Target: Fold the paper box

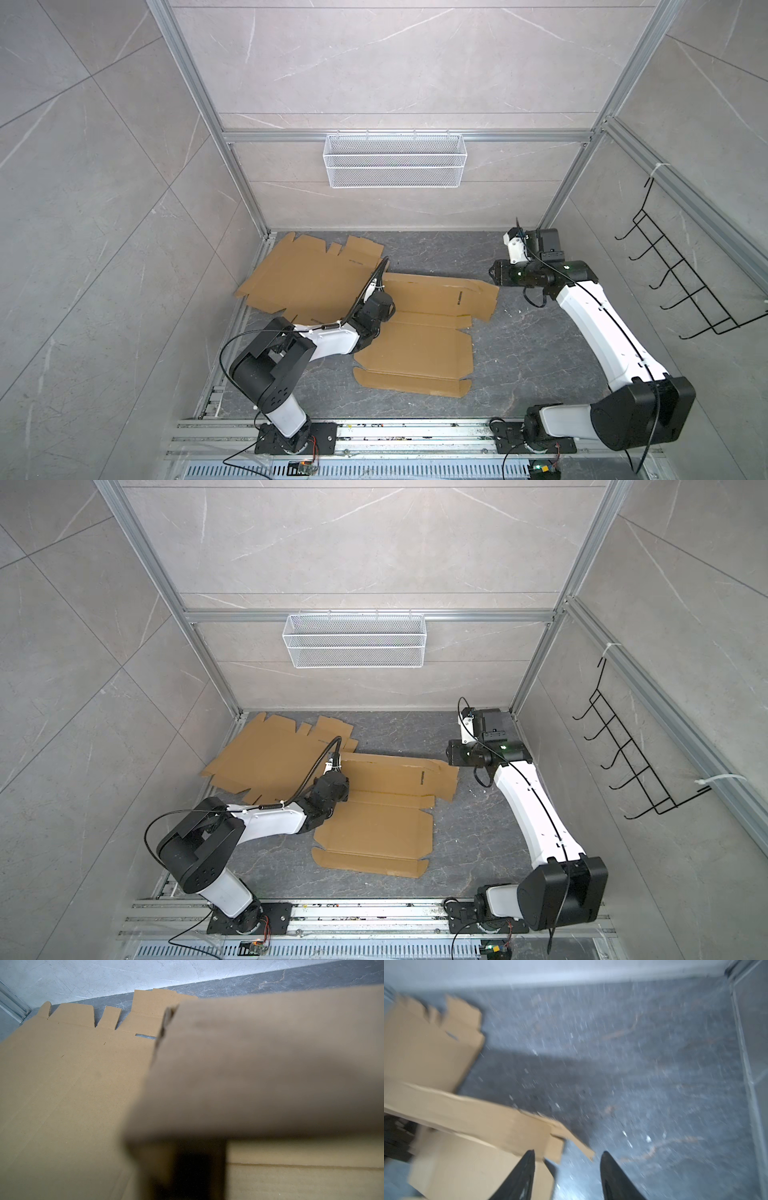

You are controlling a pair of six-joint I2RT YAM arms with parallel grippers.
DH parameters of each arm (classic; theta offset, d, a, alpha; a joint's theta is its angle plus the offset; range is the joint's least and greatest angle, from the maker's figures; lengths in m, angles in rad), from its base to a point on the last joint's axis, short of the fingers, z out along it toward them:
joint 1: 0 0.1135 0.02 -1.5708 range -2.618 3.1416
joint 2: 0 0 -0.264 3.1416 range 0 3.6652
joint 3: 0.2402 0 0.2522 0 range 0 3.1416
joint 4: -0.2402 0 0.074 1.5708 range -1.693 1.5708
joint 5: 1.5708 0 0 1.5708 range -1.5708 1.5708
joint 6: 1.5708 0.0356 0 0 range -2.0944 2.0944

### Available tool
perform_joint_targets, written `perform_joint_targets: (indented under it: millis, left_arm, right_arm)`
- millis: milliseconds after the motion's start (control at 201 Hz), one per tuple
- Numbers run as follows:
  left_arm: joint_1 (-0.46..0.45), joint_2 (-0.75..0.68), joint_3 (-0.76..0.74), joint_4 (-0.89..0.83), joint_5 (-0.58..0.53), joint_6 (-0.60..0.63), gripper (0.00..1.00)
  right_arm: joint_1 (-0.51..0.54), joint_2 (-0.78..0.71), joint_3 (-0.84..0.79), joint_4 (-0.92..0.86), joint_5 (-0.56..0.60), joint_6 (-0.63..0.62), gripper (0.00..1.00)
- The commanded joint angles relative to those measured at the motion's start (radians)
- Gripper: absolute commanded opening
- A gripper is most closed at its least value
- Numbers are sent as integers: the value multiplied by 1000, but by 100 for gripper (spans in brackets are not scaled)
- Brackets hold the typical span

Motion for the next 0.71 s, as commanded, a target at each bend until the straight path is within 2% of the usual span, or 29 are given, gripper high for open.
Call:
perform_joint_targets:
  millis: [0, 209, 438, 553, 702]
  left_arm:
    - [22, -14, 8, -126, 31, 75, 0]
    - [37, 3, 29, -124, 58, 96, 0]
    - [38, -2, 9, -113, 59, 88, 0]
    - [38, 5, 6, -111, 62, 84, 0]
    - [37, 9, 9, -112, 65, 78, 0]
  right_arm:
    - [7, -14, 10, -81, 20, -175, 56]
    - [10, 80, 45, -152, -10, -285, 57]
    - [35, 193, 80, -150, 20, -316, 56]
    - [52, 250, 100, -167, -9, -347, 56]
    - [71, 304, 116, -207, -8, -378, 52]
